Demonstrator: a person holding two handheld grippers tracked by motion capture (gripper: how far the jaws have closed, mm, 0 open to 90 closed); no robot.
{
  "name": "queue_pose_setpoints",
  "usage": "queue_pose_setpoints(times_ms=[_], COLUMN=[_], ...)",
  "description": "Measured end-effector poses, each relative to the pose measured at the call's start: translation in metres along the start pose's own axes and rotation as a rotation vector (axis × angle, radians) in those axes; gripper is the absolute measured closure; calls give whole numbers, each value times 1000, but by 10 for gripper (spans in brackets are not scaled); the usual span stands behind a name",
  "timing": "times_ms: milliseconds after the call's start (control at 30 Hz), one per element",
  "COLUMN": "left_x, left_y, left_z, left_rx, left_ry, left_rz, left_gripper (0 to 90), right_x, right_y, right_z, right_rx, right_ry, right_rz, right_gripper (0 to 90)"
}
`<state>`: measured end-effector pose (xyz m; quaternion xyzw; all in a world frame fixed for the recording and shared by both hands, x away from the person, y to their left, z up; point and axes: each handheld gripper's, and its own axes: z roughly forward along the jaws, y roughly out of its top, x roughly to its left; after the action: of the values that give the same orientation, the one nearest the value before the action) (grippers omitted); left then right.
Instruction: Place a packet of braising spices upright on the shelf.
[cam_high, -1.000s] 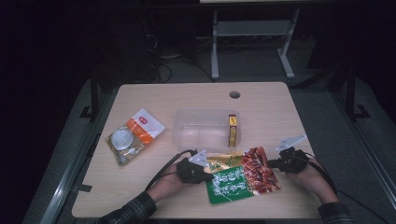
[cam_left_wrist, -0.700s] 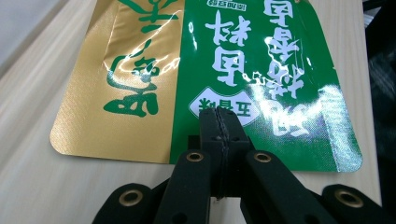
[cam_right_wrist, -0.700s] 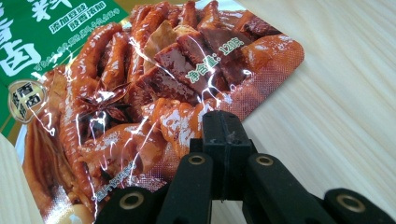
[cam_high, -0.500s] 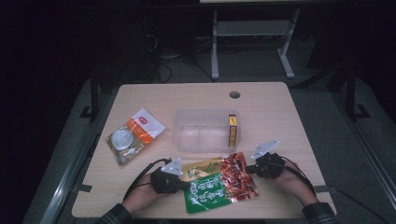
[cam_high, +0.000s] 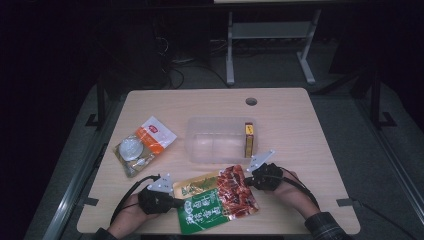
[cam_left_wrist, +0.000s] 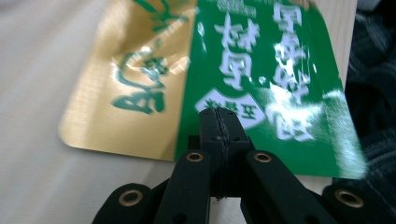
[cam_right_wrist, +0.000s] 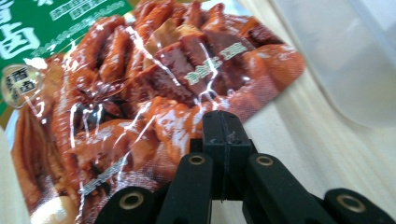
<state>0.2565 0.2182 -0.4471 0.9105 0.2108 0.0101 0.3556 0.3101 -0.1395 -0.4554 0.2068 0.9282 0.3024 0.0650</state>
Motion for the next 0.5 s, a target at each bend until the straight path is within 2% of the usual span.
queue_pose_setpoints(times_ms=[67,100,200,233,267,300,333,367,400,467,500], left_x=[4,7,9,11,14,14,16,16,17,18,18], left_y=[8,14,23,29,38,38,49,49,59,68,68], left_z=[-3,-2,2,6,13,13,23,23,35,47,47], left_rx=[-34,-54,-71,-78,-80,-80,-82,-82,-95,-68,-68], left_ry=[18,22,14,9,-8,-8,-15,-15,-33,-43,-43], left_rz=[5,3,5,19,23,23,40,40,40,65,65], left_gripper=[794,746,564,564,453,421,389,370,347,281,253], right_x=[-2,-3,-4,-4,-4,-4,-2,-2,0,1,1], right_y=[-1,-2,-4,-4,-6,-6,-8,-8,-10,-12,-12], right_z=[-5,-8,-14,-16,-19,-19,-19,-19,-17,-16,-16], right_rx=[-26,-37,-61,-68,-84,-84,-89,-89,-79,-63,-63], right_ry=[-3,-17,-19,-23,-10,-10,2,2,16,19,19], right_rz=[35,38,60,65,92,92,96,96,92,73,73], right_gripper=[900,900,869,809,756,756,760,760,820,898,898])
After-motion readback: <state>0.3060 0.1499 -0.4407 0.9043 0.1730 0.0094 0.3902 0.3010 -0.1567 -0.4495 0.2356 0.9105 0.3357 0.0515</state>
